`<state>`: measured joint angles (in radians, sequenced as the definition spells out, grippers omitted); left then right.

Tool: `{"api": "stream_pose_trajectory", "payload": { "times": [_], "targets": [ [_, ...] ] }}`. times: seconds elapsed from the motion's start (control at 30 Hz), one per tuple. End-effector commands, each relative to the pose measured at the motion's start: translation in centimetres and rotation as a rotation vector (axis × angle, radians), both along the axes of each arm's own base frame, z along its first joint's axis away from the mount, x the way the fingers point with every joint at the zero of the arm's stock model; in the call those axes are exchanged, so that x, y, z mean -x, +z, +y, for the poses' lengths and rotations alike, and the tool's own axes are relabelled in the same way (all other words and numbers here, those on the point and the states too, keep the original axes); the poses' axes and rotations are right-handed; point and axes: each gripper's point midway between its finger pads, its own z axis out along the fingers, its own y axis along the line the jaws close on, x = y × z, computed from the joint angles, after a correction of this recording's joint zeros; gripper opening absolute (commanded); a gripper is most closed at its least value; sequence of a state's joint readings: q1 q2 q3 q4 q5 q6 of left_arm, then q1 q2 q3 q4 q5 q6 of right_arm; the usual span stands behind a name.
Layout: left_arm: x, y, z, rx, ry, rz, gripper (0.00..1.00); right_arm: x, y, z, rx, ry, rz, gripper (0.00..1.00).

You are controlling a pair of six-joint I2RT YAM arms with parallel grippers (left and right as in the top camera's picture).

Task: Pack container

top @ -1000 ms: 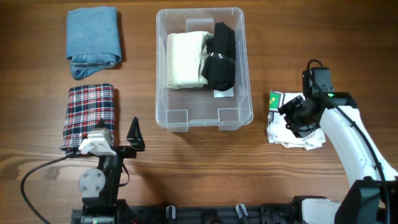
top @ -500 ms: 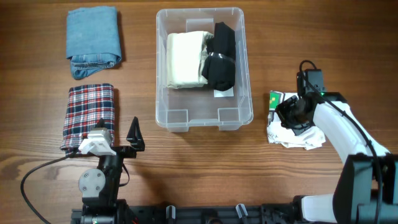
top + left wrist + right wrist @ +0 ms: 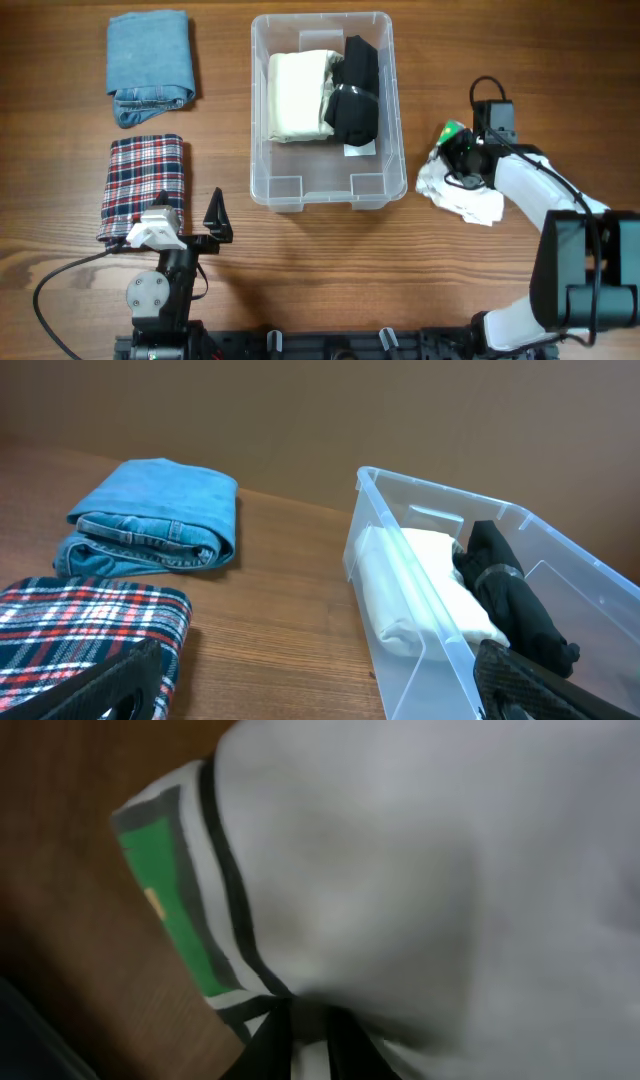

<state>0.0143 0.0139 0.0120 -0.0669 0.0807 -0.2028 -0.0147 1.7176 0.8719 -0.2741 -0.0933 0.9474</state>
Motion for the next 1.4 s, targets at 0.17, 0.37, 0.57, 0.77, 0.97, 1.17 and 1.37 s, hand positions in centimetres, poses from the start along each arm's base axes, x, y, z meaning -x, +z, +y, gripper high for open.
{"api": "stream_pose_trajectory", "payload": {
  "times": [0.17,0.37,0.57,0.77,0.97,1.17,1.37],
  "targets": [
    [0.0,-0.2,-0.1,-0.012,-0.008,-0.001,1.0,-6.3,0.5,-3.8,-0.013,0.025,-0.164,0.17],
    [0.0,-0.2,-0.1,-0.012,-0.008,-0.001,1.0,-10.1,7.4,-7.1,0.064,0.15,-0.226,0.24],
    [0.0,-0.2,-0.1,-0.012,-0.008,-0.001,1.0,-7.2,13.1,-8.3,0.042,0.155,-0.067,0.04],
    [0.0,-0.2,-0.1,-0.012,-0.008,-0.001,1.0,0.7,11.1,-7.5,-0.001,0.136,0.252,0.04],
    [0.0,-0.2,-0.1,-0.012,-0.008,-0.001,1.0,4.9,5.9,-6.6,-0.038,0.122,0.401,0.04],
    [0.0,-0.2,-0.1,-0.012,-0.008,-0.001,1.0,5.0,2.0,-6.2,-0.036,0.141,0.349,0.04],
    [0.0,-0.2,-0.1,-0.012,-0.008,-0.001,1.0,4.0,1.0,-6.2,-0.027,0.142,0.294,0.05]
  ]
}}
